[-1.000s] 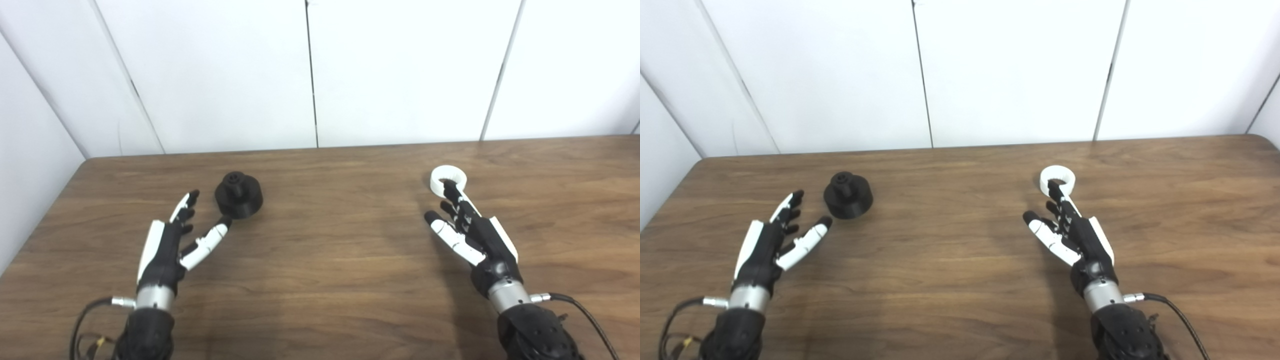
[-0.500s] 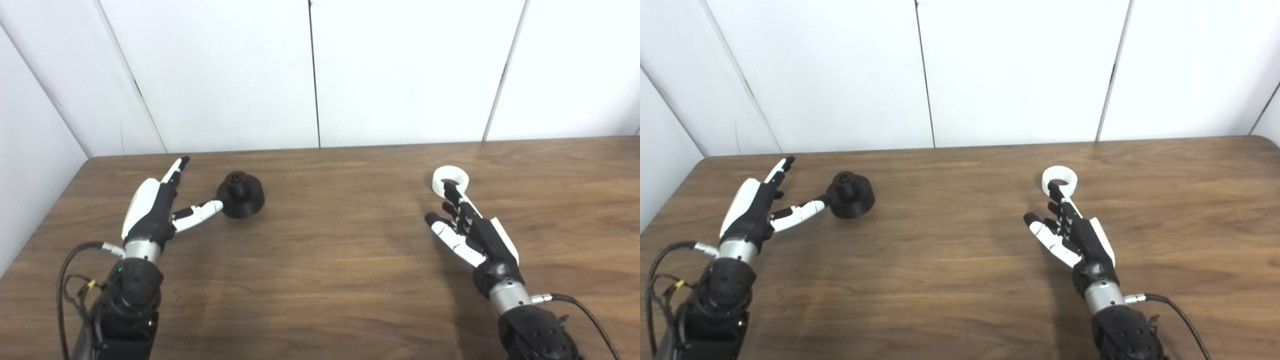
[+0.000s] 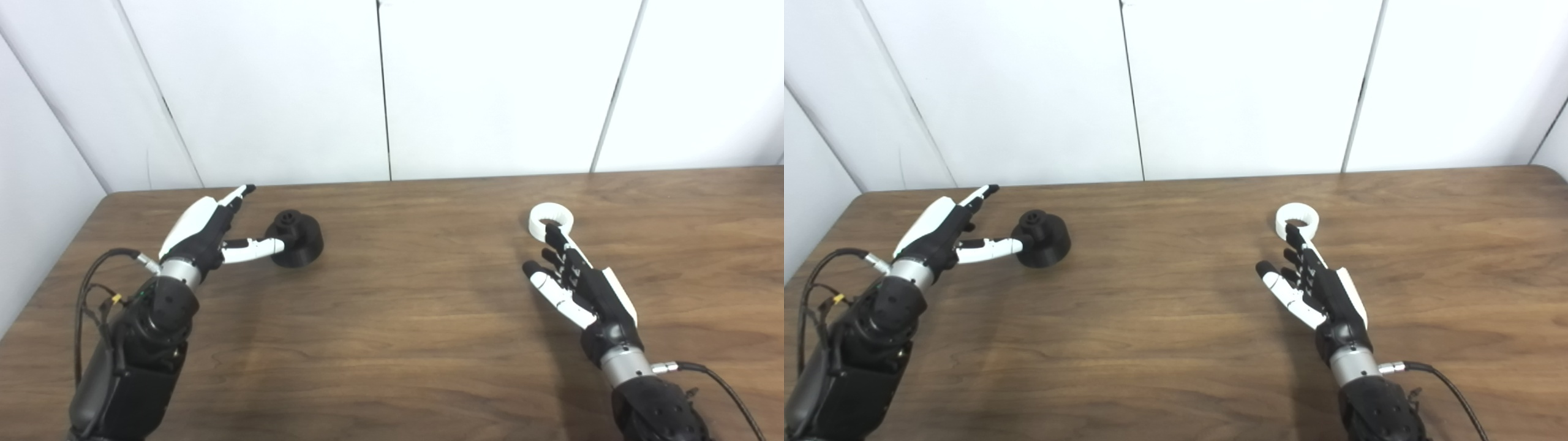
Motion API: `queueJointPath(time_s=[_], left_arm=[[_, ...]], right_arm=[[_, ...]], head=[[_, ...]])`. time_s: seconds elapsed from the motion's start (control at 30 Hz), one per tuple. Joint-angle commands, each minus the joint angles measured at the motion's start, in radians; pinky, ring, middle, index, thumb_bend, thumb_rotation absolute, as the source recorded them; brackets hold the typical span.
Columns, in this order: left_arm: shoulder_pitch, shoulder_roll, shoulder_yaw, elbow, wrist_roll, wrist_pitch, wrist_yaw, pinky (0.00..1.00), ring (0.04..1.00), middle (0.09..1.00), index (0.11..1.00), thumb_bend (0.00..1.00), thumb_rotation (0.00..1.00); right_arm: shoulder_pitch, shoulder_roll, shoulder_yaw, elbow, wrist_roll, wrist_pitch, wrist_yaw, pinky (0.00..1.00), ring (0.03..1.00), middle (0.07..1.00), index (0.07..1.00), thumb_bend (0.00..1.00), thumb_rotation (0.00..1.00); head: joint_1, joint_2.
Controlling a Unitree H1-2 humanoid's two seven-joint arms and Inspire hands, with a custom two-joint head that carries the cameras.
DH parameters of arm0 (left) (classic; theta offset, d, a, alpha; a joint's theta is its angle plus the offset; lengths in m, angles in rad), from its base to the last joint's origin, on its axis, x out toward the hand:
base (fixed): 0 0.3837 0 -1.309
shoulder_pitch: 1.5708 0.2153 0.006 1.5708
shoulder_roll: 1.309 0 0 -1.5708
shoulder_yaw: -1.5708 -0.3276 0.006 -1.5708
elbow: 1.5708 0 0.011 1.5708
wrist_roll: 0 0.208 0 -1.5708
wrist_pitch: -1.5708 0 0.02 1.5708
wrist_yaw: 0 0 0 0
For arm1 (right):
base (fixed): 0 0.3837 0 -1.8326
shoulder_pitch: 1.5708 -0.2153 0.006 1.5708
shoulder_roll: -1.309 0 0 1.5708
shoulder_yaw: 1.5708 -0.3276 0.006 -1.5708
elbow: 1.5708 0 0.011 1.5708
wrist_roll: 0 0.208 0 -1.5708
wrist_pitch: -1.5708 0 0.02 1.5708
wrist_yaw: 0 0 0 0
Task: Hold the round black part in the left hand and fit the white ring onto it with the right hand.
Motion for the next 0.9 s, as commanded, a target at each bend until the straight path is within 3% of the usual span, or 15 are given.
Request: queueJointPath(time_s=[0.0, 0.17, 0.4, 0.87], left_arm=[[-0.07, 0.03, 0.017, -0.005, 0.031, -0.005, -0.029, 0.81, 0.976, 0.972, 0.949, 0.99, 0.51], [-0.082, 0.036, 0.011, 0.012, 0.042, -0.005, -0.087, 0.82, 0.986, 0.981, 0.954, 1.0, 0.54], [-0.099, 0.055, -0.018, 0.048, 0.043, -0.005, -0.113, 0.84, 0.991, 0.976, 0.94, 0.99, 0.55], [-0.167, 0.087, -0.113, 0.172, 0.045, -0.013, -0.11, 0.85, 0.989, 0.972, 0.935, 1.0, 0.57]], right_arm=[[-0.022, 0.008, -0.003, -0.032, 0.001, -0.039, -0.006, 0.91, 0.956, 0.967, 0.946, 0.59, 0.47], [-0.02, 0.008, -0.007, -0.026, -0.002, -0.049, -0.006, 0.89, 0.944, 0.959, 0.946, 0.6, 0.49], [-0.02, 0.013, -0.012, -0.025, -0.004, -0.047, -0.011, 0.89, 0.942, 0.951, 0.94, 0.62, 0.5], [-0.014, 0.017, -0.011, -0.03, -0.024, -0.049, -0.02, 0.91, 0.945, 0.949, 0.94, 0.63, 0.51]], head=[[-0.001, 0.0], [-0.004, 0.0], [-0.011, -0.001], [-0.019, -0.009]])
